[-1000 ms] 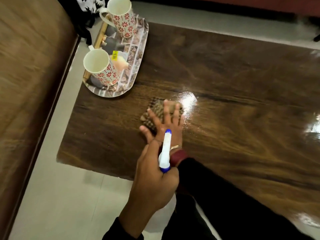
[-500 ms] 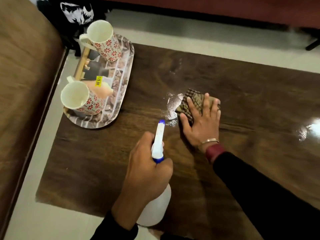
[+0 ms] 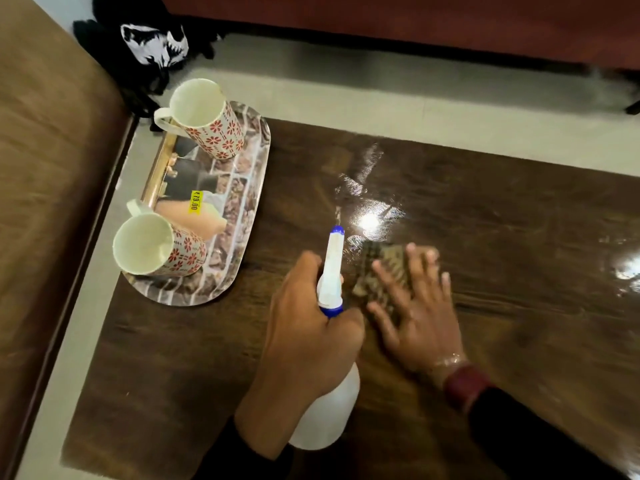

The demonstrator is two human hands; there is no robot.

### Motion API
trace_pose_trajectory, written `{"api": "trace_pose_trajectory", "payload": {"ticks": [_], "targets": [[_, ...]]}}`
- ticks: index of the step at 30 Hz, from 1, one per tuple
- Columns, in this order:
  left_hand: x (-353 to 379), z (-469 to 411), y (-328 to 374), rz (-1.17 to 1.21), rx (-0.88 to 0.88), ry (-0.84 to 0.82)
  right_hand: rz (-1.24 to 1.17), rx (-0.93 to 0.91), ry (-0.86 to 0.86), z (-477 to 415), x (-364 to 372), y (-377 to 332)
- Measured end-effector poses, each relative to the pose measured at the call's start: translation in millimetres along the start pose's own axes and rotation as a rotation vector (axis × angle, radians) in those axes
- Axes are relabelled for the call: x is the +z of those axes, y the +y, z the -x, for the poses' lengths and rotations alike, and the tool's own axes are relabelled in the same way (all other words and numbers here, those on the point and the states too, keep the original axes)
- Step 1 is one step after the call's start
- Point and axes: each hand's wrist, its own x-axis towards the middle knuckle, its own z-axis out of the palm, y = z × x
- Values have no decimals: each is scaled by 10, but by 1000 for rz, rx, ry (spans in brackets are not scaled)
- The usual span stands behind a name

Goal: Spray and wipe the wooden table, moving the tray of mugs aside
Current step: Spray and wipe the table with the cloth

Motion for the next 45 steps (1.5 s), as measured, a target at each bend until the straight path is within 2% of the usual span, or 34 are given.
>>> {"api": "trace_pose_trajectory", "payload": {"ticks": [1, 2, 4, 7, 9, 11, 13, 15, 17, 22, 28, 33, 40, 45], "targets": [[-7, -31, -4, -5, -2, -13, 39, 124, 67, -301, -77, 204], [-10, -59, -17, -9, 1, -19, 35, 240, 51, -653, -215, 284], [11, -104, -46, -4, 15, -7, 40, 355, 67, -1322, -275, 310], [37, -167, -55, 5, 25, 29, 85, 299, 76, -1994, -117, -24], [35, -207, -34, -6, 16, 36, 88, 178, 36, -2134, 64, -373], [15, -239, 5, -3, 33, 35, 122, -33, -52, -1958, 221, -688], [-21, -288, 14, 17, 76, 39, 146, -222, -149, -1663, 249, -719], [-71, -338, 0, 35, 88, 50, 130, -309, -187, -1404, 120, -555], [-134, -406, -30, 2, 62, 56, 112, -282, -182, -1363, -2, -307], [-228, -479, -163, -37, 79, 119, 92, 22, -66, -2221, -132, -280], [-271, -330, -323, -19, 25, 98, 114, -188, -138, -2860, -7, -691], [-314, -137, -443, -9, 1, 122, 86, -291, -175, -2509, 20, -662], [-442, 150, -637, 11, -45, 151, 54, -432, -232, -1305, 230, -886], [-474, 505, -996, -44, -34, 161, 22, -574, -334, -316, 484, -1185]]}}
